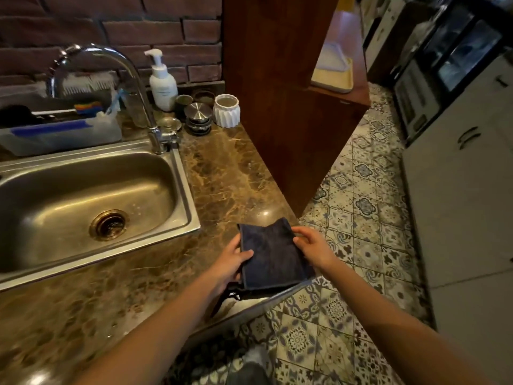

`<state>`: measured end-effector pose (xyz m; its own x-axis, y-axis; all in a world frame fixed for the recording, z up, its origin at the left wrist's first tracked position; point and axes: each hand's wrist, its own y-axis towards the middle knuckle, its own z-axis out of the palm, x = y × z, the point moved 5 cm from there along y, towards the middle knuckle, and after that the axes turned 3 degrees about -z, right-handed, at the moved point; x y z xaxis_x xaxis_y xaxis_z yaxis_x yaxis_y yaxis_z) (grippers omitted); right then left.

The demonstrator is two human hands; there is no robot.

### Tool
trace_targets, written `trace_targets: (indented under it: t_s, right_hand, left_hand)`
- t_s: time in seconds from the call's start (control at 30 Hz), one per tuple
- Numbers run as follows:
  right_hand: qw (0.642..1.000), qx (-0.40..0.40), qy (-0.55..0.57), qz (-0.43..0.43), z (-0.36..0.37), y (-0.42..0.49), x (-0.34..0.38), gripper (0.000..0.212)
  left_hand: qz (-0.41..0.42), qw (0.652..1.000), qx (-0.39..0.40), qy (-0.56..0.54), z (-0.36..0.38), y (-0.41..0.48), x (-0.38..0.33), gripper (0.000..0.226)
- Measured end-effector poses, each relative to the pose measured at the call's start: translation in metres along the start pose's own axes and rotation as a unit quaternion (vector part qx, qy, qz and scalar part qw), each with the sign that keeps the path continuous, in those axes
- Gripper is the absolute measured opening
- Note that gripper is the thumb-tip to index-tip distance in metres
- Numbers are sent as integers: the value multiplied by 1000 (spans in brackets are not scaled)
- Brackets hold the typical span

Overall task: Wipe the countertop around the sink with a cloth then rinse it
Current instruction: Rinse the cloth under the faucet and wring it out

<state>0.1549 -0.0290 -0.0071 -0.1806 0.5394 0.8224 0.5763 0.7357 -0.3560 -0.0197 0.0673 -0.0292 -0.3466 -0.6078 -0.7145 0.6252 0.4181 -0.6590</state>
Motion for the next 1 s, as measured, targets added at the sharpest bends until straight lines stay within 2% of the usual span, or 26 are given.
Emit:
trace_targets:
  t_s: [0.17, 0.3, 0.4, 0.43, 0.5, 0.57, 0.6, 0.67, 0.73, 0.8, 0.87, 1.0]
  right_hand:
    - [999, 20, -43, -19, -23, 28, -16, 28]
    - [998, 51, -33, -15, -26, 44, -19, 29]
    - [996, 86, -25, -8, -23, 51, -21, 29]
    - [994, 100, -41, -12, -24, 51, -21, 30]
    - [985, 115, -117, -47, -27, 51, -22, 36]
    - [965, 86, -224, -105, -35, 50, -23, 48]
    - [949, 66, -276, -139, -38, 48, -23, 53]
    - [892, 67, -377, -238, -36, 45, -21, 61]
    - [813, 140, -477, -305, -23, 40, -29, 72]
    - [771, 206, -532, -283, -15, 39, -46, 79]
    - [770, 230, -538, -253, -15, 41, -60, 81]
    - [760, 229, -556, -247, -15, 42, -67, 87]
  left_hand:
    - [-24, 1000, -4, 13, 28, 19, 7, 55]
    - [-5, 999, -29, 44, 36, 29, 7, 56]
    - [15, 986, -57, 154, 32, 35, 6, 53]
    - [36, 966, -80, 244, 28, 36, 3, 49]
    - [71, 882, -159, 439, 17, 33, -6, 46]
    - [112, 801, -216, 548, 13, 23, -14, 55]
    - [140, 770, -218, 583, 17, 21, -16, 63]
    - [177, 708, -167, 663, 36, 21, -14, 77]
    - [169, 659, -100, 726, 55, 29, 1, 86]
    - [137, 642, -61, 752, 60, 43, 19, 92]
    - [118, 643, -52, 755, 55, 53, 31, 97]
    - [106, 635, -43, 764, 47, 58, 36, 97]
